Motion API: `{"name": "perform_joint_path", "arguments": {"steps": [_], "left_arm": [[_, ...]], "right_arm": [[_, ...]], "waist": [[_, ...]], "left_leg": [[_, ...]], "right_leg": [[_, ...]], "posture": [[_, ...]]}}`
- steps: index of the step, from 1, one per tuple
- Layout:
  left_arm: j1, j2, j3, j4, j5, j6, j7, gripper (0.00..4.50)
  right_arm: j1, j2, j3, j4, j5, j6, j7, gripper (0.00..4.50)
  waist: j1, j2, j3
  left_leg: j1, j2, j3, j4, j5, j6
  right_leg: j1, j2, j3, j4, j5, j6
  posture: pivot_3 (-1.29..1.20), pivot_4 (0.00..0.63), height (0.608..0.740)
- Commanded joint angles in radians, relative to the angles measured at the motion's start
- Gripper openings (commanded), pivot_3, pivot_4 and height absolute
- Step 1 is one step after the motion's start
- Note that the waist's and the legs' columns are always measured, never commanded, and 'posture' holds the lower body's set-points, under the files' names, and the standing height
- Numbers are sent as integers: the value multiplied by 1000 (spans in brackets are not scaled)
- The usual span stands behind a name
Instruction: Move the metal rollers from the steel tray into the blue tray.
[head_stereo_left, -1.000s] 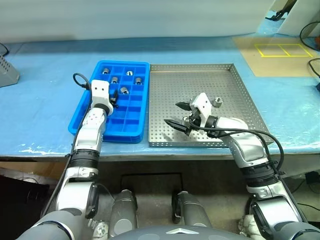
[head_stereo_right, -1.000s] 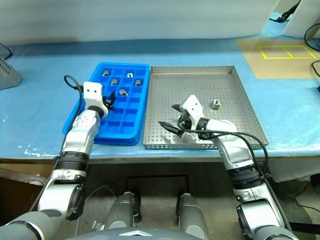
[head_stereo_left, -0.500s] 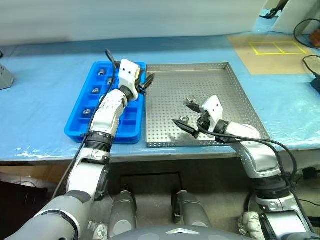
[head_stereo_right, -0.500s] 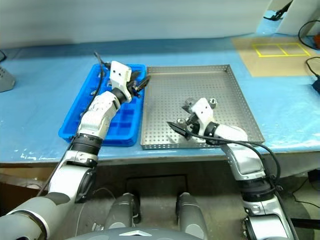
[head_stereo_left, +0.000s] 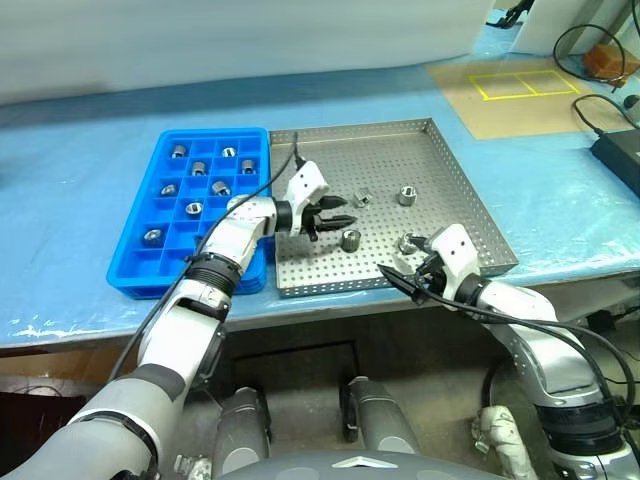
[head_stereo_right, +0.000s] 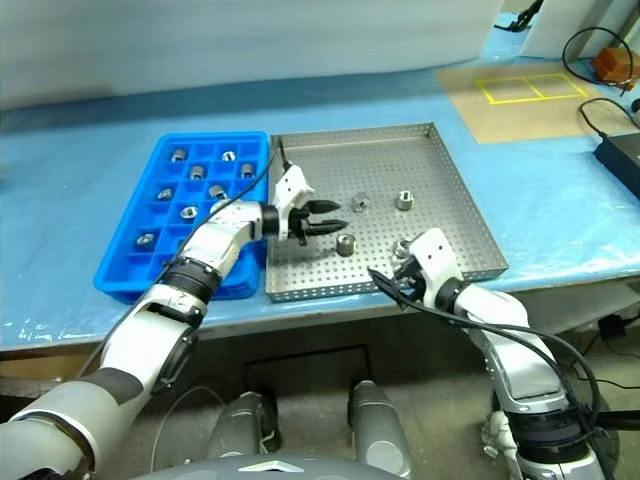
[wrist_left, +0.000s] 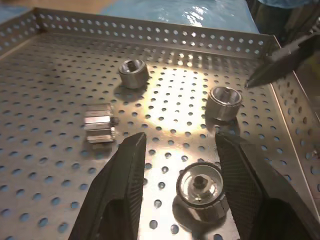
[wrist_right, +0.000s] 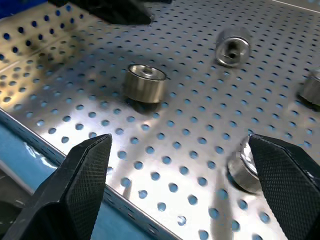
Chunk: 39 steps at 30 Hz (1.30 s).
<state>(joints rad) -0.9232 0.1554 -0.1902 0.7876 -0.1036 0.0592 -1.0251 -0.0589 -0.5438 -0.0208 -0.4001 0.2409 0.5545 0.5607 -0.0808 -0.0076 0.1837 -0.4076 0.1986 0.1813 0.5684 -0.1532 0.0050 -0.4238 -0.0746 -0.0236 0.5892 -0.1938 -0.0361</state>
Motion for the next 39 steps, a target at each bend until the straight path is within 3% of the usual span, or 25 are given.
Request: {"name": "perform_joint_path", "arguments": {"steps": [1, 12, 17, 18, 32, 39], "left_arm": [[-38, -21, -8, 37, 18, -32, -14, 2308], [-17, -20, -76, 109, 140, 14, 14, 2308], [-5, -8, -71, 99, 154, 26, 36, 1135], [0, -2, -73, 92, 157, 28, 35, 1098], [38, 17, -6, -30, 102, 92, 96, 1098], [40, 22, 89, -188, 54, 168, 238, 1098]], "right_arm": [[24, -11, -36, -56, 0, 5, -20, 4500], [61, -16, -52, -82, 8, 9, -31, 4500], [44, -17, -41, -68, 7, 4, -23, 4500], [38, -16, -37, -62, 6, 3, -20, 4500], [-9, -16, -8, -18, -1, -11, 15, 4500], [-61, -19, 20, 35, -1, -37, 64, 4500]], "waist": [[-13, 0, 0], [-74, 1, -1], [-85, 1, -1], [-89, 1, -1], [-100, 2, -1], [-94, 2, -1]], "left_leg": [[0, 0, 0, 0, 0, 0], [-1, -2, -1, 4, -2, 3], [-1, -6, -3, 6, -3, 4], [0, -6, -3, 6, -3, 5], [0, -8, -4, 9, -4, 6], [-4, -8, -5, 8, -4, 7]], "right_leg": [[0, 0, 0, 0, 0, 0], [3, 0, -2, -2, -1, 2], [5, -1, -2, -2, -4, 7], [6, -2, -2, -2, -4, 7], [8, -3, -2, -2, -4, 7], [5, -3, -3, -2, -1, 1]], "posture": [[-672, 150, 740], [-666, 150, 740], [-642, 150, 740], [-642, 150, 740], [-565, 150, 740], [-458, 150, 740]]}}
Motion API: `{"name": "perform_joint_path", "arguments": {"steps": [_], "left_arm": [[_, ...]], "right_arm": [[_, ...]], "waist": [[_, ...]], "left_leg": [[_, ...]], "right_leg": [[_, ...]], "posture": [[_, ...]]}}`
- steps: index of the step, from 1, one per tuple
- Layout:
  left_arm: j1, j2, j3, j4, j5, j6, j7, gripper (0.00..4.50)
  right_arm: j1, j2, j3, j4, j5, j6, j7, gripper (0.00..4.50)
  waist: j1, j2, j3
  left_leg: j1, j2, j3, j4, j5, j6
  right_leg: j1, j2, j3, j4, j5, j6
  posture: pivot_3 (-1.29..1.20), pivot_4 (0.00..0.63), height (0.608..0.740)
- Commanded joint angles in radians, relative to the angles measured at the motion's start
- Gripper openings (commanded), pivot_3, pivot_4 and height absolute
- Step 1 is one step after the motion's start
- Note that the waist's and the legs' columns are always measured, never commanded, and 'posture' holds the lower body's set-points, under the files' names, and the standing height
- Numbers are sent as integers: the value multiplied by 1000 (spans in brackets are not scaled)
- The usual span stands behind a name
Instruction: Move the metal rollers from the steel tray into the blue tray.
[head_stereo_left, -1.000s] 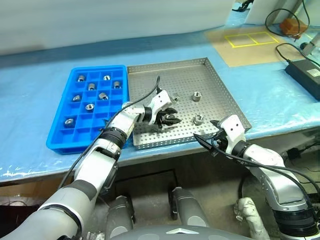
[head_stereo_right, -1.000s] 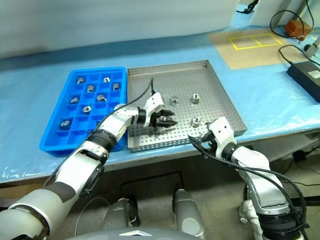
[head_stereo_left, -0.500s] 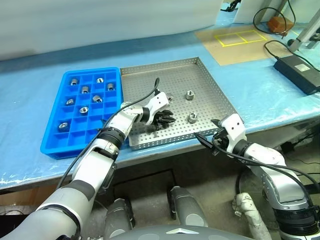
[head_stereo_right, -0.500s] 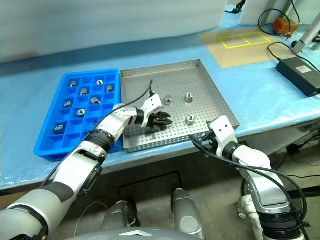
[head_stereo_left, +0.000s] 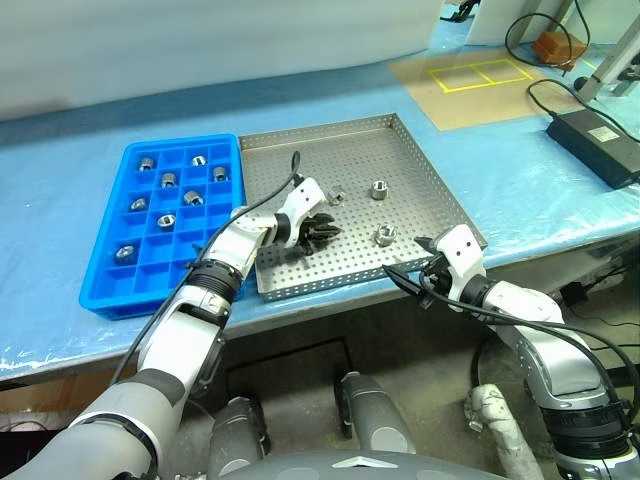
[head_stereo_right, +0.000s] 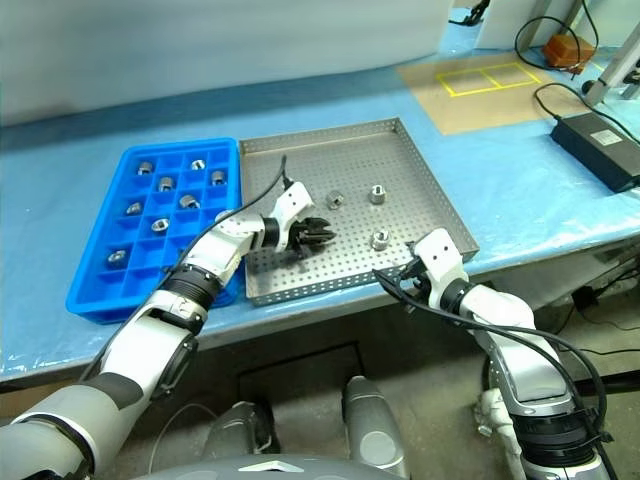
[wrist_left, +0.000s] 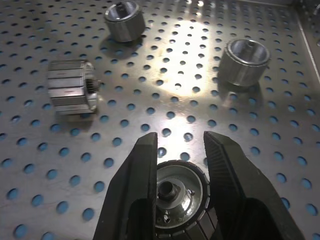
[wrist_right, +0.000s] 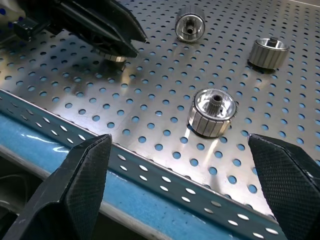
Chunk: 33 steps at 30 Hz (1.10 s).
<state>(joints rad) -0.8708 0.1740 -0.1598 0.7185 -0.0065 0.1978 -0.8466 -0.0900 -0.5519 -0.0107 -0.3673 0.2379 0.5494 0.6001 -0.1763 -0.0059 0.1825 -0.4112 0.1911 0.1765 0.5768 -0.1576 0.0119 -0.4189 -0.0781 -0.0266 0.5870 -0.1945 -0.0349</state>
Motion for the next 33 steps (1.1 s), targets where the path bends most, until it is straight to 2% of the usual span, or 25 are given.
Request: {"name": "perform_joint_path", "arguments": {"steps": [1, 7, 11, 18, 24, 29, 33], "left_arm": [[-11, 2, 82, -160, -60, 52, 87, 1098], [19, -9, 189, -325, -74, 76, 324, 1098], [112, 21, 210, -476, -49, 43, 421, 1098], [376, 68, 269, -813, -96, 14, 458, 1098], [594, 101, 283, -1039, -135, 11, 445, 1098], [740, 119, 332, -1104, -150, 54, 480, 1098], [801, 132, 336, -1092, -121, 63, 510, 1098]], "right_arm": [[-43, -10, 19, 15, 2, -38, 35, 4500], [-139, 6, 85, 112, -1, -77, 106, 4500], [-200, 24, 129, 175, -4, -106, 151, 4500], [-299, 66, 197, 299, -28, -177, 222, 4500], [-361, 103, 237, 394, -46, -227, 273, 4500], [-387, 131, 260, 446, -61, -257, 301, 4500], [-403, 148, 267, 474, -70, -271, 313, 4500]], "waist": [[3, 0, 0], [29, 0, 0], [63, 0, 0], [161, 0, 0], [220, 1, 0], [230, 0, 0], [231, 0, 0]], "left_leg": [[-1, 0, 0, 0, 0, 0], [-2, 0, 0, 0, 1, 4], [-1, 2, 0, -1, 1, 4], [-1, 5, 1, -3, 2, 4], [0, 6, 3, -3, 0, -1], [2, 6, 3, -4, 2, -4], [4, 7, 2, -9, 4, -8]], "right_leg": [[-1, -1, 0, 0, 0, 0], [-2, -3, -1, 0, 0, 0], [-2, -2, -1, 1, 0, 0], [-3, -2, -2, 2, 1, -1], [-3, -2, -1, 2, 1, -1], [-3, -2, -1, 4, 1, -1], [-3, 0, -1, 4, 0, -1]], "posture": [[-458, 150, 740], [-324, 150, 740], [-238, 150, 740], [-106, 150, 740], [-14, 150, 740], [22, 150, 740], [29, 150, 740]]}}
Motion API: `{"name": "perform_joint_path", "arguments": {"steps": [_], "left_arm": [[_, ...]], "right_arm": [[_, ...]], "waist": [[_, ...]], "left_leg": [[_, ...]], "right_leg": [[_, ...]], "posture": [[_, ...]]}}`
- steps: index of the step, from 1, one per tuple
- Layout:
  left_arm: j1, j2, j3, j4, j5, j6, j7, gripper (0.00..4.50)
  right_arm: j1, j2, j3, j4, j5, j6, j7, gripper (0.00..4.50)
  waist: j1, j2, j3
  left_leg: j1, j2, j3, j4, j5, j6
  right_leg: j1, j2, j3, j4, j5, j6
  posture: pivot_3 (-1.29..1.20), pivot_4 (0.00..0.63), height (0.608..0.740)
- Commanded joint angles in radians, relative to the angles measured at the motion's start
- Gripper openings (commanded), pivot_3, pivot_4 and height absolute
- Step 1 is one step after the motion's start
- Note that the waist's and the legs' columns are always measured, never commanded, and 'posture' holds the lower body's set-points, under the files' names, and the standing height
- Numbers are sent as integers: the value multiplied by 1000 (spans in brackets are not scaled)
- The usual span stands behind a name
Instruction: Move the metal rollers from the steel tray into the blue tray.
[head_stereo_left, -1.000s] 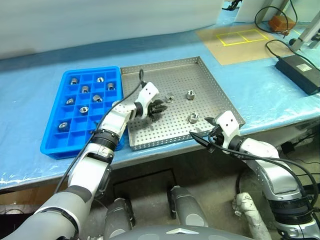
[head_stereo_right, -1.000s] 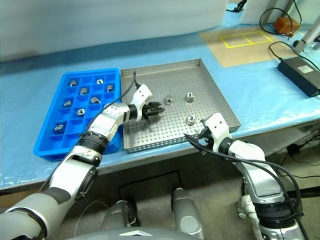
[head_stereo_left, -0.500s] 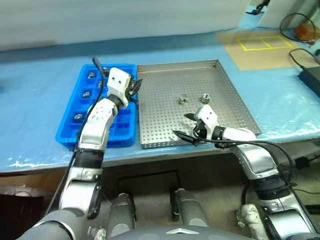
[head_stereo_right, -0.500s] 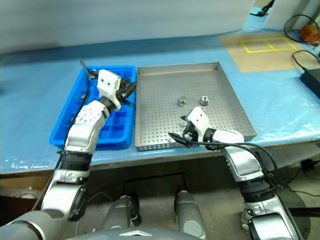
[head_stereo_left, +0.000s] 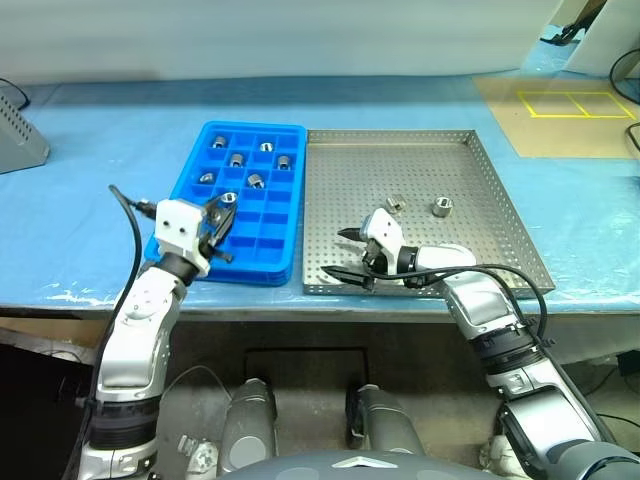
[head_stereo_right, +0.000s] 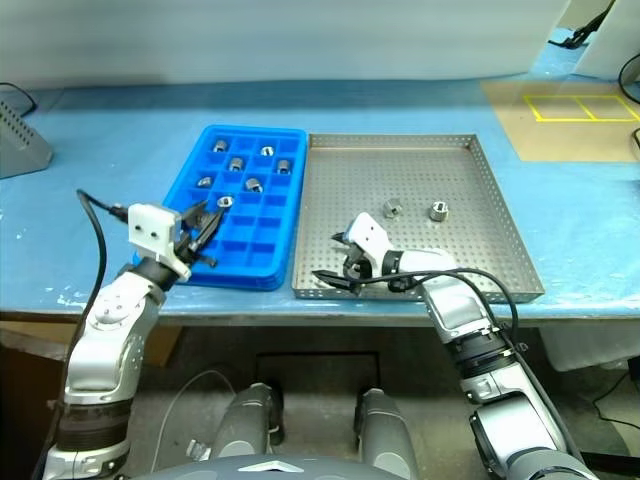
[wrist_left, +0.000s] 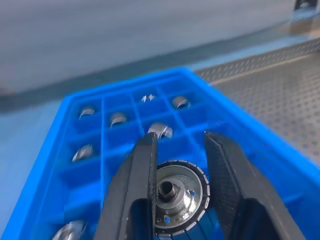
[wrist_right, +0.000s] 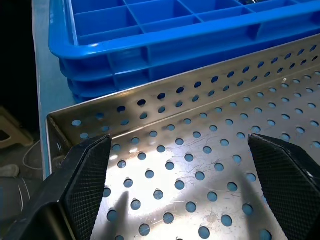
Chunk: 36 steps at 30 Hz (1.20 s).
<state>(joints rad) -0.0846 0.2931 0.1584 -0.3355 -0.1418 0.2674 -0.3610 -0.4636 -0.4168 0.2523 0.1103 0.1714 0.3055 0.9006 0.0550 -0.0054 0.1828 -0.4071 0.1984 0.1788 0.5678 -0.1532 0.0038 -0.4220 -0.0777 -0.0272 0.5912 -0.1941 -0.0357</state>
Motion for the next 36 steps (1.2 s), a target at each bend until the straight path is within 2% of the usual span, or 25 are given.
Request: {"name": "perform_joint_path", "arguments": {"steps": [1, 6, 22, 23, 31, 36], "left_arm": [[21, 16, 18, -28, 25, -3, 37, 1098], [5, 34, -13, 30, 56, -29, 45, 1098], [-59, 58, 5, 115, 74, 39, 102, 1098], [-58, 58, 5, 112, 64, 46, 95, 1826], [-69, 54, 0, 103, 38, 58, 90, 4456], [-125, 49, -67, 146, 22, 21, 17, 4483]], "right_arm": [[-30, 16, 5, -2, -5, -29, 15, 4500], [-36, 21, 2, 5, -17, -36, 18, 4500], [-7, -8, -20, -30, -15, -20, -7, 4500], [-6, -8, -21, -31, -14, -20, -8, 4500], [-1, -10, -21, -36, -14, -21, -13, 4500], [3, -9, -30, -49, -13, -20, -29, 4500]], "waist": [[0, 0, 0], [1, 0, 0], [-5, 0, 0], [-6, 0, 0], [-8, 0, 0], [-6, 0, 0]], "left_leg": [[1, 0, 0, -1, 1, -1], [3, 2, -1, -5, 3, -5], [2, 2, 0, -5, 3, -5], [3, 2, 0, -5, 3, -5], [3, 2, 0, -5, 3, -5], [2, 2, 0, -4, 3, -5]], "right_leg": [[0, 0, 0, 0, 0, 0], [0, 3, 0, 0, 0, 0], [-1, 3, 1, 0, 0, 0], [-1, 3, 1, 0, 0, 0], [-1, 3, 1, 0, 0, 0], [-1, 3, 1, 0, 0, 0]], "posture": [[29, 150, 740], [19, 150, 740], [-37, 150, 740], [-37, 150, 740], [-39, 150, 740], [-92, 150, 740]]}}
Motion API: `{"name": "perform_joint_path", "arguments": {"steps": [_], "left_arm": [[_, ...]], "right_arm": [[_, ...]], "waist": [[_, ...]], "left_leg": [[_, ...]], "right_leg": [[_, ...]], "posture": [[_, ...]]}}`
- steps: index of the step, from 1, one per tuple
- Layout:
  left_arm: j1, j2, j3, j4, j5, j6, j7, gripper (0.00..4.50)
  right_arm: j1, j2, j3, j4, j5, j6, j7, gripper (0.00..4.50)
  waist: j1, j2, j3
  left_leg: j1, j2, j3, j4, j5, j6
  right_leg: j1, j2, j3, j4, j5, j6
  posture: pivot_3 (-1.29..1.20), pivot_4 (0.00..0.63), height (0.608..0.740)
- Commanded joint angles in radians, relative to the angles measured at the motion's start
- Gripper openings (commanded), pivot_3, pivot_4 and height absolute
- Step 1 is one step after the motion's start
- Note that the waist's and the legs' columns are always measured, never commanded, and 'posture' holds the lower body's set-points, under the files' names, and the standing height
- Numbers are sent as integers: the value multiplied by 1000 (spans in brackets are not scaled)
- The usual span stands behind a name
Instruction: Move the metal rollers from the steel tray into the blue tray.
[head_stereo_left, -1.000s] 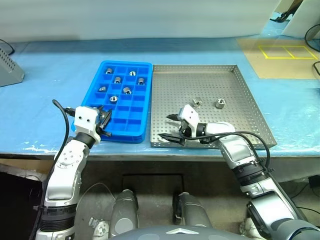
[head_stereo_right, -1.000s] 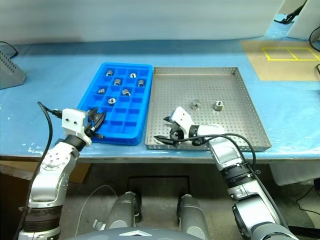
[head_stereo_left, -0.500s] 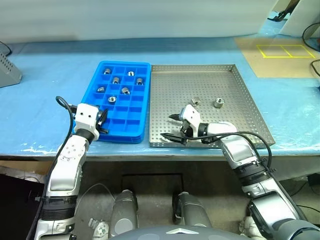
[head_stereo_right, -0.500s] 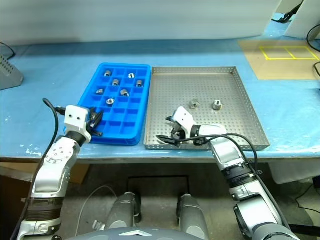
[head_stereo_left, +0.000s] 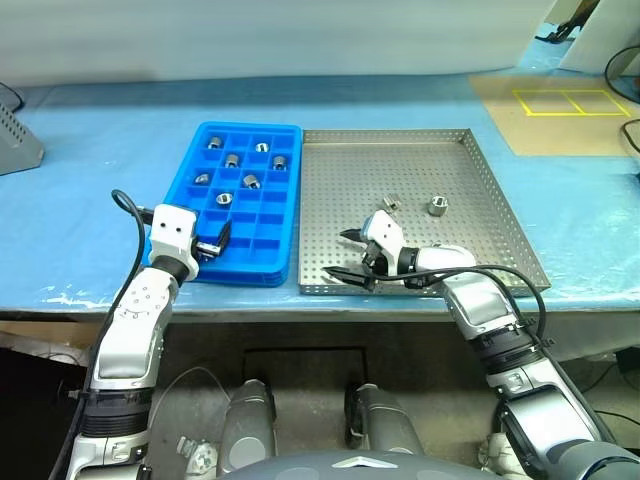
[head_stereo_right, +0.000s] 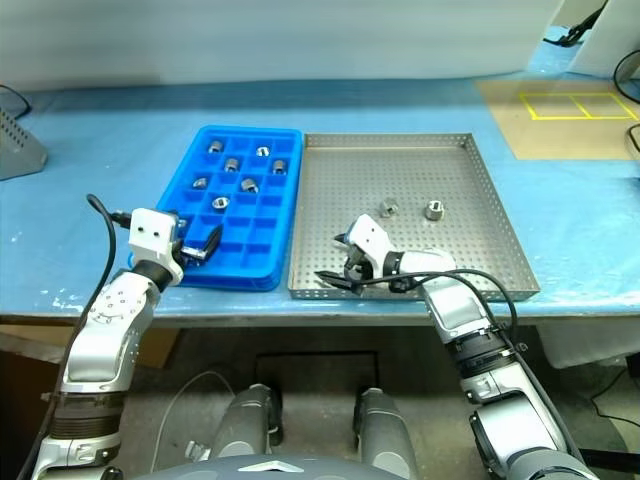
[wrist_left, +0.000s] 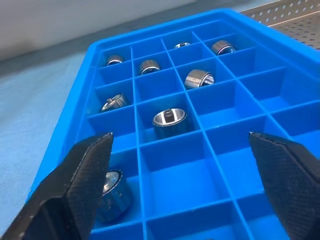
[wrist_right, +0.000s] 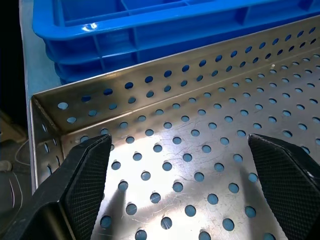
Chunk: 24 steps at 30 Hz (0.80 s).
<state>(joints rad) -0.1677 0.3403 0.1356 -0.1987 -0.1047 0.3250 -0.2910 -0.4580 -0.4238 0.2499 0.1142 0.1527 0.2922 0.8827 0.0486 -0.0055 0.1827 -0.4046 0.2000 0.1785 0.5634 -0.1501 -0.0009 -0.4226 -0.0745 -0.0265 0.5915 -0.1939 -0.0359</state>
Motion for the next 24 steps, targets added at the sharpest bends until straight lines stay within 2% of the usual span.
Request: {"name": "perform_joint_path", "arguments": {"steps": [1, 5, 11, 15, 20, 24], "left_arm": [[-61, 2, -69, 32, -18, -50, -84, 4483], [-184, -19, -128, 163, -19, -96, -151, 4483], [-517, -108, -201, 595, 17, -244, -214, 4483], [-658, -150, -218, 845, 41, -368, -258, 4483], [-748, -202, -189, 1006, 10, -447, -308, 4483], [-734, -204, -184, 1006, -18, -489, -411, 4483]], "right_arm": [[2, -2, -31, -64, 8, -3, -17, 4500], [48, -6, -74, -152, 30, 23, -64, 4500], [112, -25, -186, -291, 60, 103, -156, 4500], [177, -46, -246, -407, 76, 155, -205, 4500], [252, -45, -382, -511, 110, 222, -303, 4500], [273, -92, -425, -509, 104, 276, -323, 4500]], "waist": [[1, 0, 0], [-5, 0, 0], [-20, 0, 0], [-55, 0, 0], [-97, 0, 0], [-120, 0, 0]], "left_leg": [[0, 0, 0, 0, 0, 0], [0, 0, 0, 1, 0, 0], [1, -1, 1, 5, 0, 0], [1, -1, 1, 7, 0, 1], [0, -4, 1, 7, -1, 2], [0, -5, 1, 9, -1, 2]], "right_leg": [[0, 0, 0, 0, 0, 0], [0, 0, 1, 1, 0, 0], [0, 0, 3, 5, 0, 0], [0, 0, 4, 6, 0, 0], [0, 1, 4, 6, 0, 0], [0, 1, 4, 6, 0, 0]], "posture": [[-125, 150, 740], [-206, 150, 740], [-355, 150, 740], [-473, 150, 740], [-533, 150, 740], [-546, 150, 740]]}}
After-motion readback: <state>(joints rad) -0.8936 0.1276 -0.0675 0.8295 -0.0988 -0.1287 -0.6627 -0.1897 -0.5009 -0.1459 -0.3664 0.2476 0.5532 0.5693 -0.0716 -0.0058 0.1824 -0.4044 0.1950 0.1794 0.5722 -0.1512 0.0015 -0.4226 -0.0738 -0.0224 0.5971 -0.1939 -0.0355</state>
